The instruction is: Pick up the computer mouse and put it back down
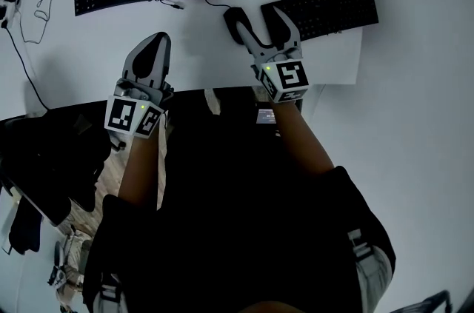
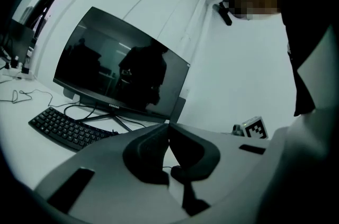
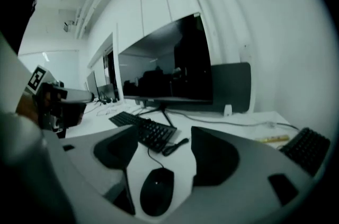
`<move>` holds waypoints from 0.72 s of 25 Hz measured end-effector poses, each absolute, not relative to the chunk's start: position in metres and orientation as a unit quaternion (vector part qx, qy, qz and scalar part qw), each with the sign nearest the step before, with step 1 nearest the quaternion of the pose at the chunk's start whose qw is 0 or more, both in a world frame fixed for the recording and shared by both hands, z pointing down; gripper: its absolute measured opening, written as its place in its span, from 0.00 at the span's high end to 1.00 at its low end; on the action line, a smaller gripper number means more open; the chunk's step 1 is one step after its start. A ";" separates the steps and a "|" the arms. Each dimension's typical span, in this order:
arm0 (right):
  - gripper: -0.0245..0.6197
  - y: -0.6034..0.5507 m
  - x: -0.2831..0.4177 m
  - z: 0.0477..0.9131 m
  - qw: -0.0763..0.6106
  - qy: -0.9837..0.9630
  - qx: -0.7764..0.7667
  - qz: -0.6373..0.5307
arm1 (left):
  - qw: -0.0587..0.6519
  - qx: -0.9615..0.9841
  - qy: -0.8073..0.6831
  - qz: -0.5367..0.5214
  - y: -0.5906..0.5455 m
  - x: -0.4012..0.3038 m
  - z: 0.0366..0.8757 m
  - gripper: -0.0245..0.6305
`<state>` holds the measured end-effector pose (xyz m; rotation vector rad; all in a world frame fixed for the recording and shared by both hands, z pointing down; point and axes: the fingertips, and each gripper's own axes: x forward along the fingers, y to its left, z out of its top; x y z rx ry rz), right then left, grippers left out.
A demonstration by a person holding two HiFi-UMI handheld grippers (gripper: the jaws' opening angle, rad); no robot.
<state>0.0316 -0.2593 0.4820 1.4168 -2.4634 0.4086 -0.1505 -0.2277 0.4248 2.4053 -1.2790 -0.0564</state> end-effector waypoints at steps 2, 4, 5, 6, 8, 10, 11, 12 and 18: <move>0.48 -0.260 0.038 0.443 0.103 -0.867 0.475 0.109 | 0.185 0.863 -0.469 -0.028 -0.226 -0.146 0.405 0.97; 0.54 -0.258 0.046 0.404 0.073 -0.879 0.464 0.077 | 0.160 0.863 -0.477 -0.036 -0.222 -0.140 0.382 0.97; 0.60 -0.255 0.052 0.386 0.059 -0.884 0.460 0.063 | 0.148 0.863 -0.481 -0.039 -0.219 -0.136 0.371 0.97; 0.67 -0.250 0.058 0.368 0.046 -0.887 0.456 0.050 | 0.138 0.862 -0.486 -0.043 -0.214 -0.134 0.359 0.97; 0.78 -0.240 0.070 0.338 0.025 -0.893 0.448 0.029 | 0.117 0.859 -0.496 -0.054 -0.205 -0.130 0.335 0.97; 0.94 -0.230 0.083 0.315 0.011 -0.898 0.440 0.013 | 0.097 0.855 -0.505 -0.065 -0.195 -0.128 0.313 0.97; 0.96 -0.225 0.089 0.307 0.006 -0.899 0.438 0.009 | 0.087 0.854 -0.509 -0.068 -0.190 -0.127 0.304 0.97; 0.96 -0.219 0.095 0.301 0.004 -0.899 0.438 0.006 | 0.079 0.853 -0.511 -0.069 -0.185 -0.126 0.296 0.97; 0.96 -0.174 0.115 0.279 -0.008 -0.887 0.462 -0.012 | 0.051 0.857 -0.507 -0.076 -0.146 -0.128 0.263 0.97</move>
